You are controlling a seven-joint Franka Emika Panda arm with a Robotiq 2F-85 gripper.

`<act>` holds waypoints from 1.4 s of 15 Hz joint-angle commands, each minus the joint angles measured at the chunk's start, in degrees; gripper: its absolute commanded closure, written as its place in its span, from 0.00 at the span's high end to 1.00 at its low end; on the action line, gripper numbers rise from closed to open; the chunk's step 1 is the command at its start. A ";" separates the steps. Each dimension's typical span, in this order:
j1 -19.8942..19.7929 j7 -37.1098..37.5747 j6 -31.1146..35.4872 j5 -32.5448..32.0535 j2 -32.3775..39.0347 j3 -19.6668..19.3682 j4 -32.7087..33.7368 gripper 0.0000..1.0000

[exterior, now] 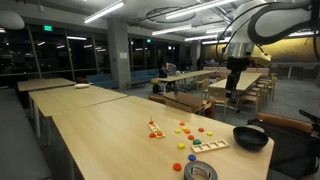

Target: Put the round orange block on the first position from the end closest to you on the wooden board

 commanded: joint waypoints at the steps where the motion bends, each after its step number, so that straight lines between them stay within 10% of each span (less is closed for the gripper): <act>1: 0.54 0.27 -0.11 -0.27 -0.01 -0.38 0.48 1.00; 21: -0.14 20.46 20.92 2.77 8.61 5.70 -9.72 1.00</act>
